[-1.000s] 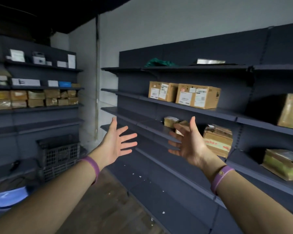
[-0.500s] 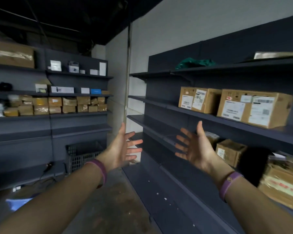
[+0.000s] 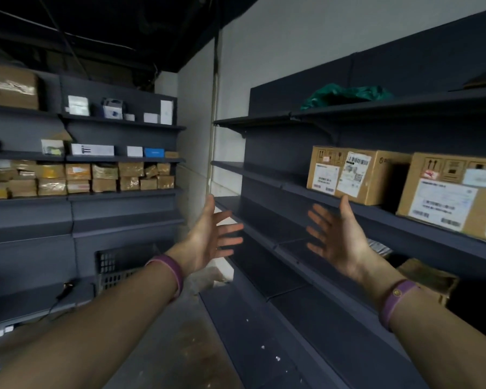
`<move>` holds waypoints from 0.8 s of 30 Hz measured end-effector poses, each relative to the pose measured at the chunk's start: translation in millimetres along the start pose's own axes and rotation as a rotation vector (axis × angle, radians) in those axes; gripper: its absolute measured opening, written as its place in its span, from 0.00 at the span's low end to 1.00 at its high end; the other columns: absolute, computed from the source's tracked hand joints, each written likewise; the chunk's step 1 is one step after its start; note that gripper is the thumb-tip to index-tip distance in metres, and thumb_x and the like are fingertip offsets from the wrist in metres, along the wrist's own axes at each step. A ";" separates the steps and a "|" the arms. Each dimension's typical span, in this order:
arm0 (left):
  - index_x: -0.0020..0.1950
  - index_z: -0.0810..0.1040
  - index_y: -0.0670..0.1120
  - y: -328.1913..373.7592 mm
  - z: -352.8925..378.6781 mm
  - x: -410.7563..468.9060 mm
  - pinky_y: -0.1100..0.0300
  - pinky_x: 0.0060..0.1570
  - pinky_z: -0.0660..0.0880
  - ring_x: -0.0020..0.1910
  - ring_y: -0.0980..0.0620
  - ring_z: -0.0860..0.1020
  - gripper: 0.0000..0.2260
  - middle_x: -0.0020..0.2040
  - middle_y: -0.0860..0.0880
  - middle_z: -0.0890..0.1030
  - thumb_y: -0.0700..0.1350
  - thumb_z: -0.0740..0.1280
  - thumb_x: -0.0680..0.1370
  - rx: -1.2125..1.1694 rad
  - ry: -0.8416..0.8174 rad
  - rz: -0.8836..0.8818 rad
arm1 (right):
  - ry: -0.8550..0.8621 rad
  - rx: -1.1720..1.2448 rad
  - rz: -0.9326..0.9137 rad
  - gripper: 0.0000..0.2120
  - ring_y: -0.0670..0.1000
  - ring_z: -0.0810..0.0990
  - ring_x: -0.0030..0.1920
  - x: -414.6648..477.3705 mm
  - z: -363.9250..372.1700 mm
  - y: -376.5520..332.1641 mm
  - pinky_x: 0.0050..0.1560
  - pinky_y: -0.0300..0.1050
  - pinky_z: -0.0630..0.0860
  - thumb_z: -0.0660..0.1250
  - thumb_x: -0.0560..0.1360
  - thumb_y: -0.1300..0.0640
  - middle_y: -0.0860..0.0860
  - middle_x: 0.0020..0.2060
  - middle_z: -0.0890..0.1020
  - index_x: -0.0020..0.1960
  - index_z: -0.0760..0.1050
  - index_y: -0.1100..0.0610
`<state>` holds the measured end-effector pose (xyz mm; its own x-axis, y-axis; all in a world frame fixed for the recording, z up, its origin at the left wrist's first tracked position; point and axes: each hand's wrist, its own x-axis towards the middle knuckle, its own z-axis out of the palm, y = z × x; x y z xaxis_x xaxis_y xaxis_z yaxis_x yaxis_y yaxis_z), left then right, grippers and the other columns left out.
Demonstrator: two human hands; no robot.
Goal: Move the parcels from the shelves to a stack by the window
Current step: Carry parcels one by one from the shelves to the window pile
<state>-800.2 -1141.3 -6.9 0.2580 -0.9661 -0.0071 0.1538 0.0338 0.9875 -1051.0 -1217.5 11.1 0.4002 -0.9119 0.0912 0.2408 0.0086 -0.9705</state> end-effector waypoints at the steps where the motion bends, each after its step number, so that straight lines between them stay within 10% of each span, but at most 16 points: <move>1: 0.74 0.68 0.54 -0.4 3.2 17.0 0.50 0.48 0.75 0.55 0.44 0.82 0.37 0.58 0.48 0.83 0.74 0.42 0.75 -0.002 -0.013 -0.005 | 0.019 -0.004 -0.008 0.39 0.55 0.63 0.77 12.1 -5.4 -0.2 0.76 0.61 0.58 0.45 0.76 0.26 0.46 0.76 0.68 0.77 0.64 0.48; 18: 0.71 0.71 0.53 0.3 64.5 332.6 0.48 0.62 0.71 0.61 0.48 0.78 0.34 0.64 0.48 0.80 0.71 0.44 0.77 -0.024 -0.447 0.048 | 0.833 -0.164 -0.393 0.29 0.49 0.73 0.67 169.0 -107.1 -23.4 0.68 0.49 0.65 0.51 0.82 0.37 0.52 0.72 0.73 0.73 0.70 0.55; 24: 0.73 0.70 0.52 4.9 113.0 393.9 0.48 0.69 0.66 0.68 0.48 0.73 0.32 0.69 0.49 0.76 0.69 0.45 0.79 -0.039 -0.520 0.125 | 0.946 -0.183 -0.411 0.31 0.54 0.61 0.78 189.3 -132.2 -40.0 0.75 0.51 0.57 0.52 0.82 0.38 0.54 0.77 0.65 0.78 0.63 0.56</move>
<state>-805.6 -1550.5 12.9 -0.2285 -0.9531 0.1986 0.1905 0.1563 0.9692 -1101.8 -1444.8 37.7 -0.5561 -0.7801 0.2869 0.0320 -0.3650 -0.9305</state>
